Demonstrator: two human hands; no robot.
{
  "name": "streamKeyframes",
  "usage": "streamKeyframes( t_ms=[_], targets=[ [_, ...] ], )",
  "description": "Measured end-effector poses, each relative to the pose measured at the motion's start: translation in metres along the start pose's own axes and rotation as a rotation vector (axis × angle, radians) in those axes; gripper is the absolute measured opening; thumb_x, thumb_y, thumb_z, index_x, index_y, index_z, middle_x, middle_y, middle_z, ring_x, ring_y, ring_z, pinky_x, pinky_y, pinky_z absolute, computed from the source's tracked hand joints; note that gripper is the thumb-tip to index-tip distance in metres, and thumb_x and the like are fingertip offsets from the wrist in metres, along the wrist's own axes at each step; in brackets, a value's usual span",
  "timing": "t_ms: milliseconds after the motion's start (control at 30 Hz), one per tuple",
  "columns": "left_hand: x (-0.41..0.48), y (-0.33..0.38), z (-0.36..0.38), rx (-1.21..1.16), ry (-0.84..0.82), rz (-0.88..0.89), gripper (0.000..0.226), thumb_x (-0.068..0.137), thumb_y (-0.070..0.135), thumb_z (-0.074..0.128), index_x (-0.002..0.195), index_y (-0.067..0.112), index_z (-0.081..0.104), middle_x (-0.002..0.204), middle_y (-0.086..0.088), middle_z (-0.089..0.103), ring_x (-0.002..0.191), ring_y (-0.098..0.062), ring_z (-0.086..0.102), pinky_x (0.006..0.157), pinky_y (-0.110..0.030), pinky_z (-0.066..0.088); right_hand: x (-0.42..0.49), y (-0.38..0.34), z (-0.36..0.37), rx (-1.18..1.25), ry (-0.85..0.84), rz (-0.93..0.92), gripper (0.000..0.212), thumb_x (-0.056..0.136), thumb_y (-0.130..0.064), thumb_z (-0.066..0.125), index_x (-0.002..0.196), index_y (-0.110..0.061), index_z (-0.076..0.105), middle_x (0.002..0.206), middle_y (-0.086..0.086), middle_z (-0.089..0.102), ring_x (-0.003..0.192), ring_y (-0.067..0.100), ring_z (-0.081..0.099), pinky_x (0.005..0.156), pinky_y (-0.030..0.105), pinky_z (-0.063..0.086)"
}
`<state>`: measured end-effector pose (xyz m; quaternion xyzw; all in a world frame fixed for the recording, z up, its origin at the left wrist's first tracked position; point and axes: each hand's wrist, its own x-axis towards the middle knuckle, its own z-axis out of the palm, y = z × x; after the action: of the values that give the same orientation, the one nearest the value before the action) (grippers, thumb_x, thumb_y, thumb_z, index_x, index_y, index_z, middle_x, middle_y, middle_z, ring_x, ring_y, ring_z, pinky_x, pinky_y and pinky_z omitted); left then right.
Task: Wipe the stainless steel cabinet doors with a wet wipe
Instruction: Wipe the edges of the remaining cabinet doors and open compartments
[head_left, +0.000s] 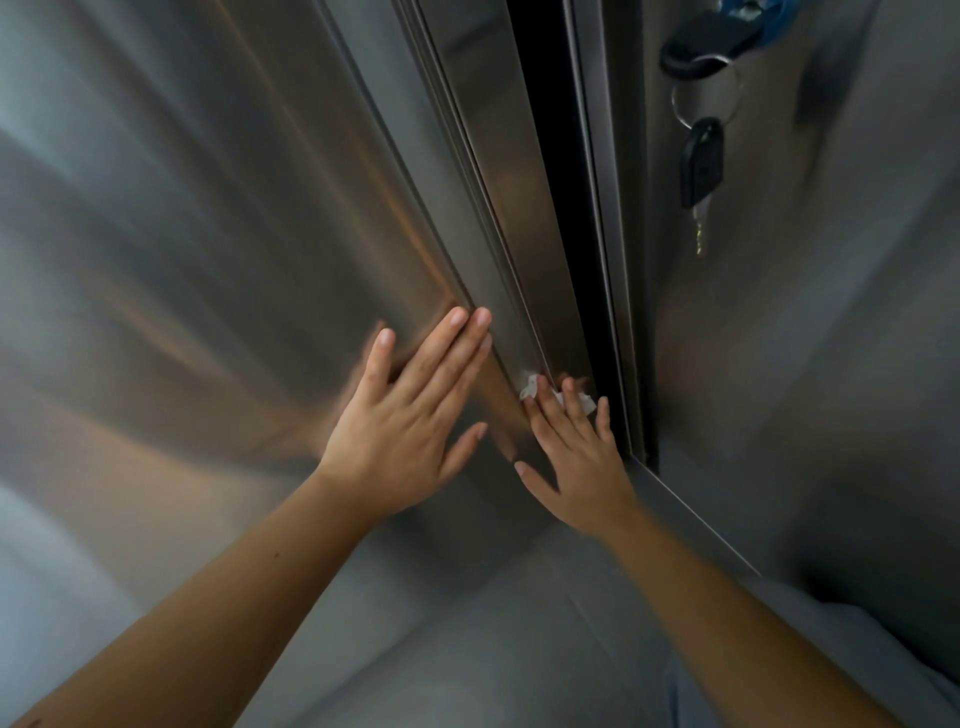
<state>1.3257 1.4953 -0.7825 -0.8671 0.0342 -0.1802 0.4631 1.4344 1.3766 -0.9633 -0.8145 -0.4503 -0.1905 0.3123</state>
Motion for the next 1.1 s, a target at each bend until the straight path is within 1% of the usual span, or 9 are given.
streamKeyframes(
  t_ms=[67,133,233,367,533,700,800,1000,1100],
  targets=[
    [-0.001,0.005,0.001,0.002,-0.012,0.015,0.066,0.093,0.047,0.027,0.145,0.006,0.029,0.152,-0.008,0.022,0.14,-0.019,0.018,0.112,-0.048,-0.003,-0.004,0.0,0.005,0.011,-0.014,0.026,0.071,0.087,-0.048,0.04,0.145,-0.014,0.017,0.156,-0.009,-0.014,0.144,0.016,-0.009,0.112,0.049,-0.002],
    [-0.001,0.009,0.003,0.008,-0.016,0.014,0.066,0.094,0.047,0.027,0.145,0.006,0.029,0.152,-0.008,0.022,0.14,-0.019,0.018,0.112,-0.048,-0.003,-0.008,-0.002,0.009,0.026,-0.019,0.053,0.071,0.087,-0.048,0.04,0.146,-0.014,0.018,0.155,-0.011,-0.017,0.143,0.016,-0.01,0.111,0.049,-0.002],
    [-0.001,0.011,0.005,0.021,-0.007,0.001,0.065,0.094,0.046,0.026,0.146,0.006,0.027,0.153,-0.008,0.02,0.14,-0.019,0.017,0.112,-0.049,-0.003,-0.011,-0.001,0.013,0.056,-0.032,0.068,0.071,0.087,-0.048,0.04,0.145,-0.013,0.019,0.155,-0.012,-0.017,0.143,0.015,-0.011,0.111,0.049,-0.004],
    [-0.002,0.013,0.009,0.049,0.008,-0.001,0.067,0.094,0.047,0.027,0.147,0.006,0.022,0.154,-0.008,0.016,0.141,-0.019,0.015,0.112,-0.05,-0.002,-0.012,0.004,0.018,0.044,-0.042,0.06,0.074,0.087,-0.049,0.04,0.146,-0.017,0.01,0.155,-0.013,-0.017,0.143,0.016,-0.011,0.11,0.051,-0.003],
    [-0.001,0.017,0.014,0.029,0.051,-0.026,0.068,0.094,0.048,0.028,0.147,0.005,0.024,0.154,-0.009,0.015,0.141,-0.02,0.015,0.112,-0.049,-0.002,-0.013,0.022,0.024,-0.074,-0.009,-0.07,0.082,0.085,-0.053,0.038,0.149,-0.022,-0.002,0.156,-0.007,-0.014,0.144,0.018,-0.008,0.11,0.054,-0.002],
    [0.0,0.023,0.021,0.042,0.098,-0.063,0.07,0.094,0.049,0.029,0.146,0.004,0.024,0.155,-0.009,0.017,0.142,-0.023,0.014,0.112,-0.051,-0.001,-0.009,0.025,0.034,-0.05,0.121,-0.104,0.083,0.083,-0.052,0.04,0.15,-0.021,0.0,0.157,-0.004,-0.01,0.144,0.021,-0.005,0.11,0.055,-0.002],
    [0.002,0.027,0.025,0.059,0.11,-0.097,0.07,0.094,0.049,0.028,0.147,0.004,0.022,0.155,-0.01,0.017,0.142,-0.024,0.015,0.112,-0.051,-0.001,-0.009,0.024,0.038,-0.023,0.185,-0.103,0.075,0.089,-0.055,0.032,0.15,-0.022,0.003,0.158,-0.005,-0.005,0.145,0.02,-0.001,0.11,0.055,-0.006],
    [0.0,0.031,0.024,0.076,0.117,-0.111,0.066,0.093,0.042,0.035,0.147,0.005,0.024,0.154,-0.01,0.018,0.142,-0.023,0.015,0.111,-0.052,0.002,-0.007,0.024,0.036,-0.094,0.163,-0.124,0.076,0.088,-0.054,0.033,0.149,-0.016,0.008,0.158,-0.003,-0.005,0.144,0.021,0.0,0.109,0.056,-0.001],
    [-0.002,0.033,0.025,0.071,0.133,-0.109,0.066,0.093,0.042,0.037,0.146,0.005,0.025,0.154,-0.01,0.018,0.142,-0.023,0.014,0.111,-0.052,0.002,0.004,0.02,0.025,-0.096,0.205,-0.139,0.076,0.089,-0.055,0.031,0.149,-0.015,0.008,0.158,-0.001,-0.002,0.144,0.022,0.001,0.111,0.055,-0.004]
  ],
)
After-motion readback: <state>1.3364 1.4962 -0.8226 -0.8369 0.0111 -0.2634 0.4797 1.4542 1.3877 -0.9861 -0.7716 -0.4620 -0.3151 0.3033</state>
